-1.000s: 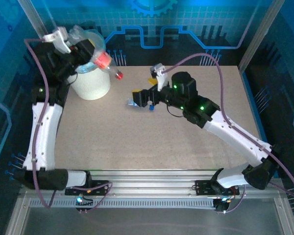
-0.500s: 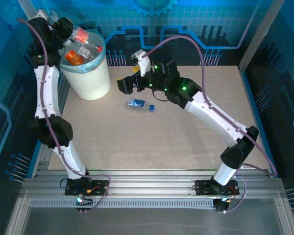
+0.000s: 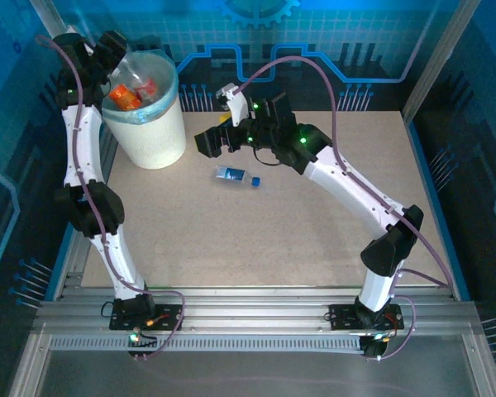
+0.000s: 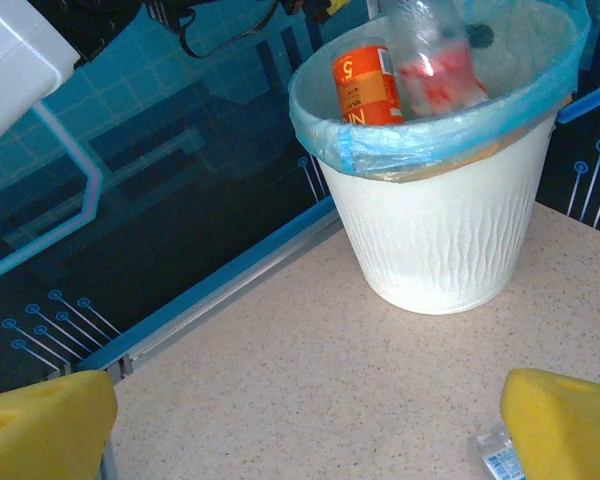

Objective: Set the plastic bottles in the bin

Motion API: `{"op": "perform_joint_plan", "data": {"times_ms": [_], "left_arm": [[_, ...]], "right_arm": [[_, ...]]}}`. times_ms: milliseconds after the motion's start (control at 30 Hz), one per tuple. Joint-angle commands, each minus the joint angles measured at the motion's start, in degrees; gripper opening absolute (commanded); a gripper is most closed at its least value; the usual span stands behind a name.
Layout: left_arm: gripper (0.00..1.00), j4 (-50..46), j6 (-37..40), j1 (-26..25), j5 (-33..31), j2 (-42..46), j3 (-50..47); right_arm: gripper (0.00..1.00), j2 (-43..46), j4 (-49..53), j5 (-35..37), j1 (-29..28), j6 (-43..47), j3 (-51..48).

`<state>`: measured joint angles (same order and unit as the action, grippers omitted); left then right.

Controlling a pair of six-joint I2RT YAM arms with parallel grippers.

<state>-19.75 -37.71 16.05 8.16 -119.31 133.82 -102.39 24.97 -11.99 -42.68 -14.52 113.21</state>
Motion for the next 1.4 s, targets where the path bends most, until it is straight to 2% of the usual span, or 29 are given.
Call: {"op": "perform_joint_plan", "data": {"times_ms": [0, 300, 467, 600, 700, 933, 1067, 1167, 1367], "left_arm": [[0.88, -0.92, 0.54, 0.91, -0.29, 0.32, 2.55], [0.87, -2.01, 3.15, 1.44, 0.07, 2.68, 1.66], [0.8, -3.22, 3.06, 1.11, 2.01, 1.74, 2.09], [0.74, -8.93, 3.54, 0.15, 3.86, -2.39, 7.93], [0.72, -10.72, 4.56, -1.12, 4.42, -4.44, 10.02], [0.7, -14.26, 6.81, -4.76, 5.51, -8.07, 15.74], [0.7, -14.57, 9.33, -7.48, 5.58, -5.23, 15.56], [0.7, -15.99, 14.02, -10.45, 5.22, -1.24, 13.86], [0.73, -15.76, 24.07, -16.63, 4.51, 12.76, -1.73]], "right_arm": [[1.0, -0.94, 1.03, -1.58, 0.58, -0.67, 2.2], [1.0, -1.27, 1.29, -2.38, 0.66, -1.11, 2.28], [1.0, -2.19, 1.31, -3.33, 0.63, -1.69, 2.72], [1.0, -3.37, 1.93, -2.73, 0.71, -1.64, 3.21], [1.0, -5.71, 5.46, -1.38, 1.1, -1.93, 5.78], [1.0, -14.11, 15.63, -4.38, 3.52, -2.2, 15.21], [1.0, -20.38, 21.8, -10.0, 5.78, 2.15, 21.3], [1.0, -24.06, 23.38, -10.03, 7.45, 4.62, 22.25], [1.0, -28.58, 23.6, -2.28, 10.19, 11.68, 19.6]]}}
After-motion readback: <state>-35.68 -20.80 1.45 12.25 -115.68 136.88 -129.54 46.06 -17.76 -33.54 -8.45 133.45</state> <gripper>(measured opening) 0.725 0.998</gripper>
